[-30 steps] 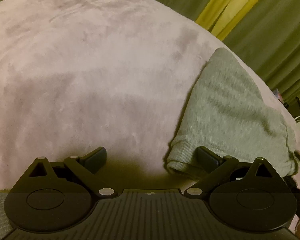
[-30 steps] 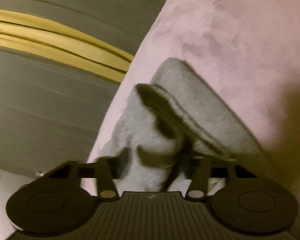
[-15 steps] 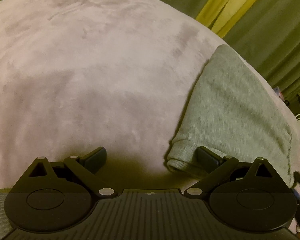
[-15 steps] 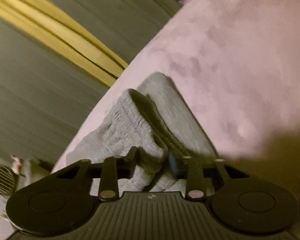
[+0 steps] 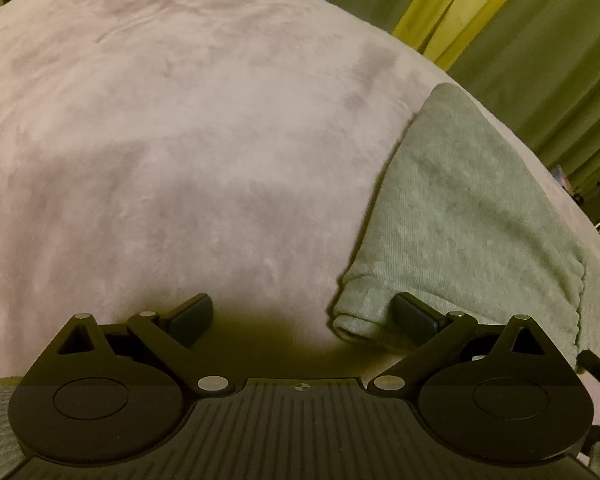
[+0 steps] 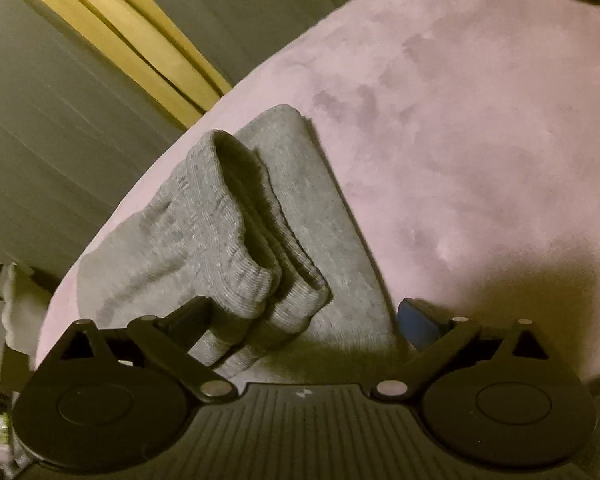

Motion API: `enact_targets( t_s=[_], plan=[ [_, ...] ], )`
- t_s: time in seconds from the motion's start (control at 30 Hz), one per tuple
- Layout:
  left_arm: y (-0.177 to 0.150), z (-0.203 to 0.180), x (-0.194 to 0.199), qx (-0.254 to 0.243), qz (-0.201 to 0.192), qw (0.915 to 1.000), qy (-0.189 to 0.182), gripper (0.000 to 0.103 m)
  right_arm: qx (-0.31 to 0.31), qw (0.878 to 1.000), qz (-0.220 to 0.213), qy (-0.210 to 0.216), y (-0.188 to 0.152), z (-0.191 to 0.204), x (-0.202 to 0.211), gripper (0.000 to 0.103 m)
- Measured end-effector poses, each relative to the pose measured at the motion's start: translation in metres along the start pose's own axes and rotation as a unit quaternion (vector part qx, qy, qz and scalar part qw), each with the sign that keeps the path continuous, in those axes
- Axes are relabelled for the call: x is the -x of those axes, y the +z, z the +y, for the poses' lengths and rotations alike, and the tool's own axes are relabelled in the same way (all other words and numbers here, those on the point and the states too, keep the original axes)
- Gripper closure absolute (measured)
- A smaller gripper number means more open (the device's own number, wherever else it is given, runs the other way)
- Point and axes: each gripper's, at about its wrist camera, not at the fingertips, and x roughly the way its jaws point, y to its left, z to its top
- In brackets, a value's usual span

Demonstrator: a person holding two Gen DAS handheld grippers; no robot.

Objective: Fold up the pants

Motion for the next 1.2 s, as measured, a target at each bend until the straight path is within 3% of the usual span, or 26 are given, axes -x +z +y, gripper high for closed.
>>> enact_targets(
  t_s=[0.17,0.27,0.43,0.67,0.8,0.9,1.0,1.07,1.2],
  plan=[
    [-0.001,-0.003,-0.002,-0.006,0.003,1.0000,-0.006,0.002,0.012,1.000,0.003,0.011,0.000,-0.007,0.005,0.004],
    [0.002,-0.002,-0.003,0.001,0.013,0.9998,-0.015,0.002,-0.015,0.998,0.026,0.051,-0.006,-0.020,-0.002,0.004],
    [0.018,0.000,-0.009,0.017,0.042,0.9956,-0.082,0.002,-0.038,0.994,0.051,0.085,0.003,-0.031,-0.009,0.004],
    [0.055,-0.033,-0.035,-0.115,0.055,0.9875,-0.093,0.002,-0.037,0.981,0.146,0.126,0.041,-0.037,-0.028,0.004],
    [0.071,-0.049,-0.061,-0.164,0.092,0.9763,-0.107,0.002,-0.049,0.978,0.130,0.157,0.065,-0.052,-0.033,0.004],
    [0.080,-0.058,-0.074,-0.186,0.113,0.9671,-0.131,0.001,-0.077,0.967,0.149,0.190,0.075,-0.064,-0.052,0.004],
    [0.092,-0.068,-0.082,-0.198,0.136,0.9526,-0.186,0.001,-0.080,0.955,0.165,0.232,0.081,-0.065,-0.067,0.004],
    [0.096,-0.077,-0.091,-0.197,0.159,0.9430,-0.217,0.001,-0.068,0.951,0.175,0.245,0.084,-0.057,-0.077,0.004],
    [0.098,-0.095,-0.112,-0.210,0.187,0.9313,-0.231,0.000,-0.020,0.949,0.189,0.250,0.086,-0.035,-0.090,0.004]
  ],
)
